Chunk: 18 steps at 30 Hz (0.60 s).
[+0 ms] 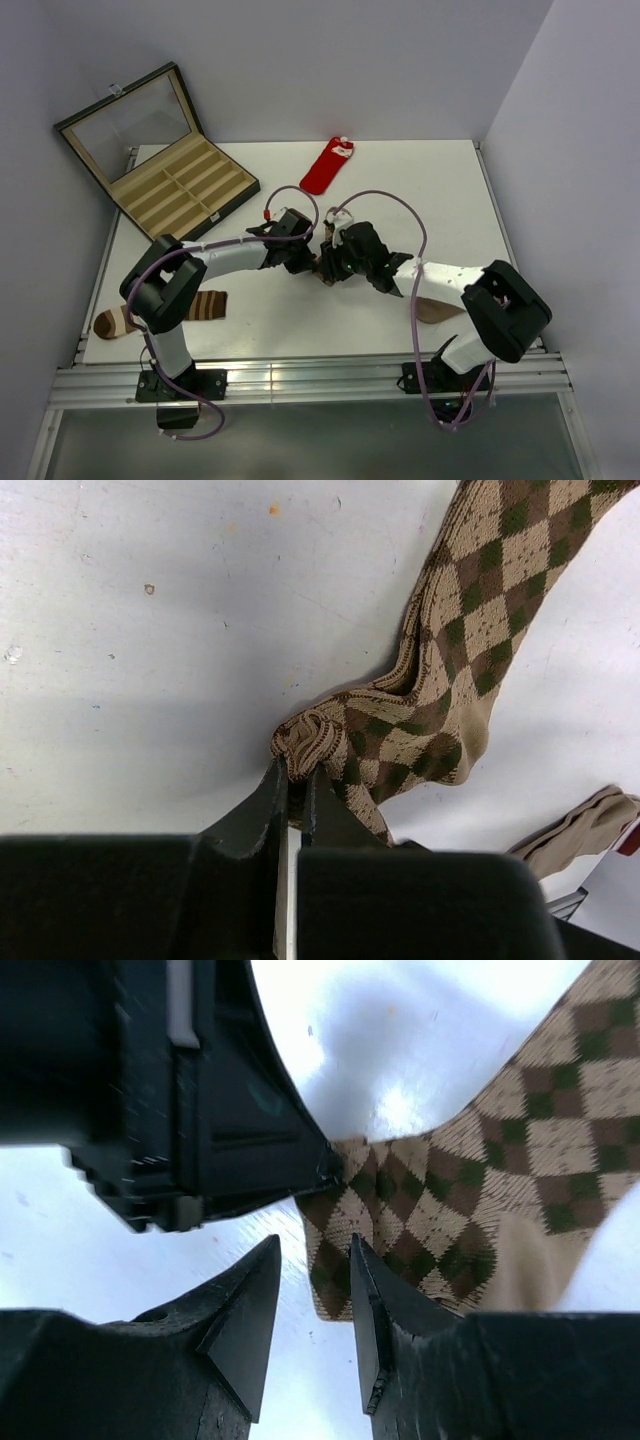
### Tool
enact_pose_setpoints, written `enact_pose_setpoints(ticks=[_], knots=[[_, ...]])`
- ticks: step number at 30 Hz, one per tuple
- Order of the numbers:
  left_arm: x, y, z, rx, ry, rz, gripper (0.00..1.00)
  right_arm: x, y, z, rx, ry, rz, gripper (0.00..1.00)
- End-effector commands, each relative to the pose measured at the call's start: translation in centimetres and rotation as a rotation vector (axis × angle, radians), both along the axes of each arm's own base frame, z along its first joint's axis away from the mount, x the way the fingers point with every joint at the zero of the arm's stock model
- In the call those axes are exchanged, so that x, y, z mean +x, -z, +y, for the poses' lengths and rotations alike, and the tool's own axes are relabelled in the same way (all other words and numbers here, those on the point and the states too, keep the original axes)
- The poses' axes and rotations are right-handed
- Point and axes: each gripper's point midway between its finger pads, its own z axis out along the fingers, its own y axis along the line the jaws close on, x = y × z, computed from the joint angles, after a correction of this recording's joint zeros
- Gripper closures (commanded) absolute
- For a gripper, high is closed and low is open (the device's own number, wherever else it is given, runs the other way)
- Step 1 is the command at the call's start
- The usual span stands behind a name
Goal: Roll the socks
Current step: Roll the sock at the center of the board.
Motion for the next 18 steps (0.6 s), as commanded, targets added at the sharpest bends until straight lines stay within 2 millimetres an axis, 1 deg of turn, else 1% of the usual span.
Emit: enact_pose_setpoints(ticks=[1, 7, 8, 10, 12, 13, 15, 18], knots=[[-2.0, 2.7, 1.7, 0.12, 0.033, 0.077, 1.0, 0.1, 1.0, 0.5, -0.054, -0.04, -0.046, 0.59], [-2.0, 2.8, 1.7, 0.118, 0.029, 0.08, 1.0, -0.8, 3.3, 0.5, -0.126, -0.062, -0.011, 0.59], [-2.0, 2.7, 1.6, 0.117, 0.031, 0.081, 1.0, -0.7, 3.4, 0.5, -0.138, -0.056, -0.015, 0.59], [-2.0, 2.6, 1.6, 0.116, 0.031, 0.08, 1.0, -0.9, 4.5, 0.3, -0.177, -0.053, 0.007, 0.59], [-1.9, 2.6, 1.6, 0.116, 0.025, 0.079, 1.0, -0.7, 5.2, 0.0, -0.222, -0.031, 0.011, 0.59], [-1.9, 2.5, 1.6, 0.114, 0.025, 0.077, 1.0, -1.1, 5.8, -0.3, -0.248, -0.029, 0.033, 0.6], [-1.9, 2.4, 1.7, 0.117, 0.024, 0.078, 1.0, -0.9, 6.1, -0.5, -0.287, -0.005, 0.02, 0.6], [-1.9, 2.3, 1.6, 0.116, 0.024, 0.075, 0.99, -1.3, 6.8, -0.8, -0.326, 0.003, 0.039, 0.61]])
